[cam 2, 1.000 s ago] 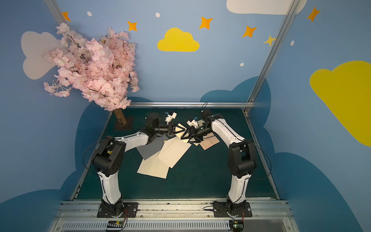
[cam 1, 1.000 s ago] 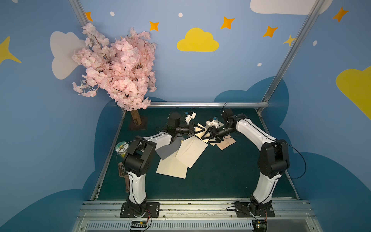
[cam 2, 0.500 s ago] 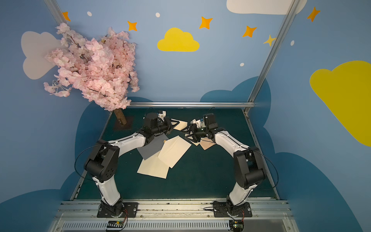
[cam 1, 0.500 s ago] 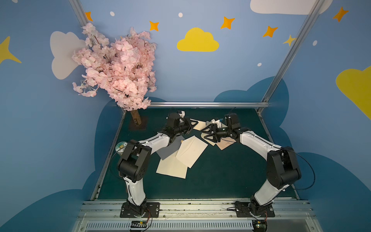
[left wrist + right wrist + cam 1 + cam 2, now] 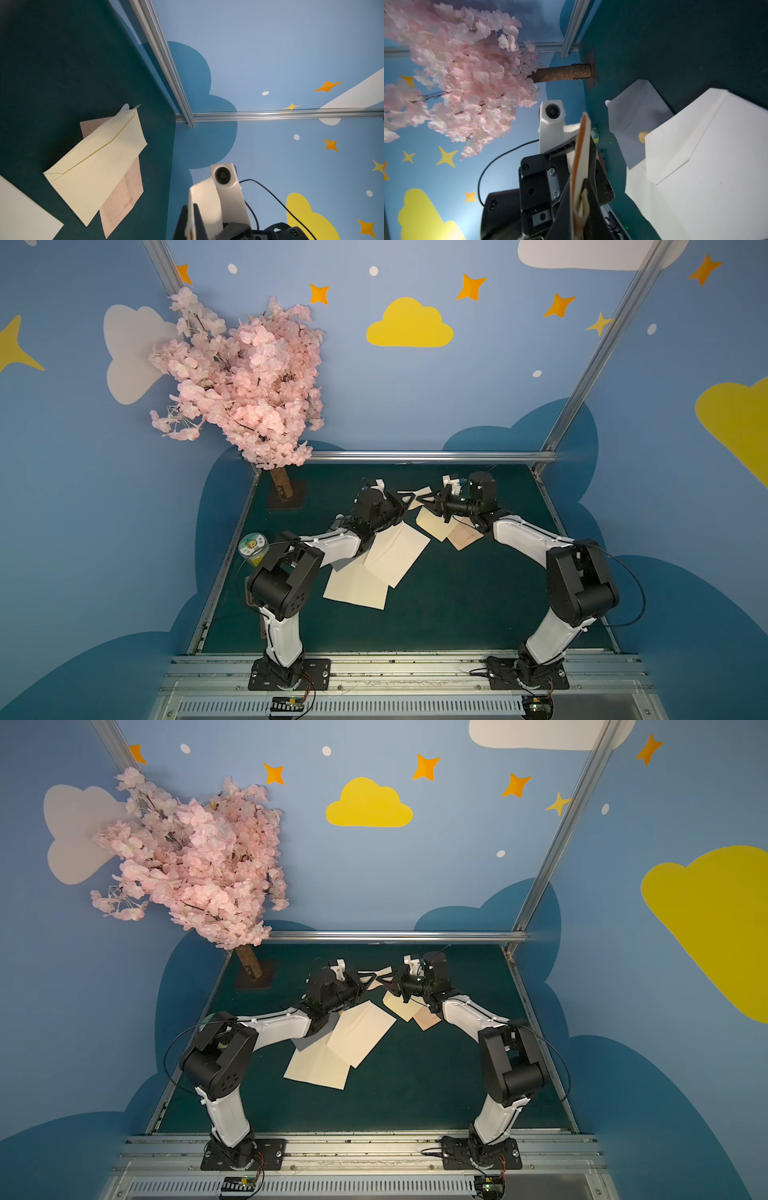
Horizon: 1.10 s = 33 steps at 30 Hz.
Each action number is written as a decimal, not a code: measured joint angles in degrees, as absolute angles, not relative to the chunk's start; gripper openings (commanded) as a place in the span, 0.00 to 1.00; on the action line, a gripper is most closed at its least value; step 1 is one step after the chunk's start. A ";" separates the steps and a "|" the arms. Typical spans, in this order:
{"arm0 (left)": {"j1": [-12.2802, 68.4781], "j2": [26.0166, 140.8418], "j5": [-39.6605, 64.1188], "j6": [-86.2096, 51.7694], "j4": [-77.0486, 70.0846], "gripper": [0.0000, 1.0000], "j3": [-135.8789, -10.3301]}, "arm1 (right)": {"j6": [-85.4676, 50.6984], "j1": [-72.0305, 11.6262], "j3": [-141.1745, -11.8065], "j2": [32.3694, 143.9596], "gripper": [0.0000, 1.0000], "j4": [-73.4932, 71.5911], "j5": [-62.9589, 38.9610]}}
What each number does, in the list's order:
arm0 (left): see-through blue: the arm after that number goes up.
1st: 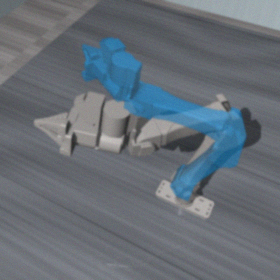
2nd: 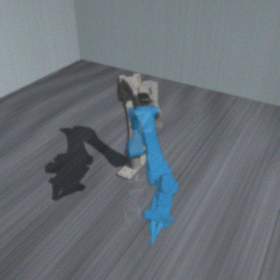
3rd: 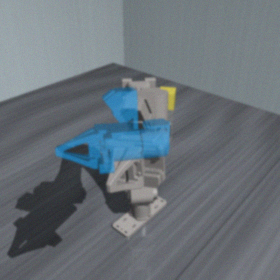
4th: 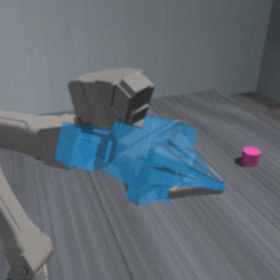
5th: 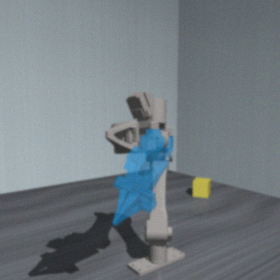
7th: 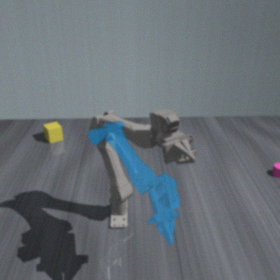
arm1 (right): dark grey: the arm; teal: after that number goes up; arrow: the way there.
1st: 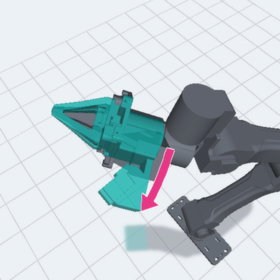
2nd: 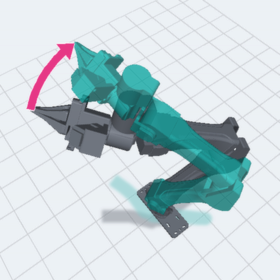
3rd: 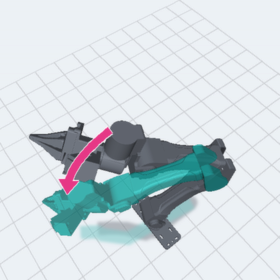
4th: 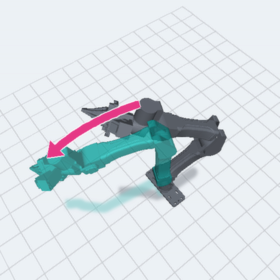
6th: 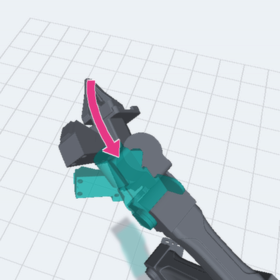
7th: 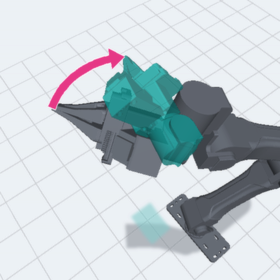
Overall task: Fold the letter paper in half and place it into the envelope
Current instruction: Fold the letter paper at the center of the board.
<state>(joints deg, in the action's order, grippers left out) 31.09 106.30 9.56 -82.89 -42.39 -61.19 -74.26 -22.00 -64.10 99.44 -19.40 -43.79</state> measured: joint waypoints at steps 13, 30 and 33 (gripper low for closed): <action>28.21 106.96 17.85 -82.48 -47.35 0.46 -60.12 | -69.71 -18.85 -63.72 99.00 0.00 -15.40 -47.79; 20.27 122.23 48.75 -88.18 -60.18 0.37 -69.12 | -55.42 -16.84 -70.87 97.56 0.00 1.89 -58.92; 20.32 122.19 51.68 -88.05 -60.58 0.37 -70.52 | -53.45 -16.80 -72.51 97.60 0.00 4.91 -59.55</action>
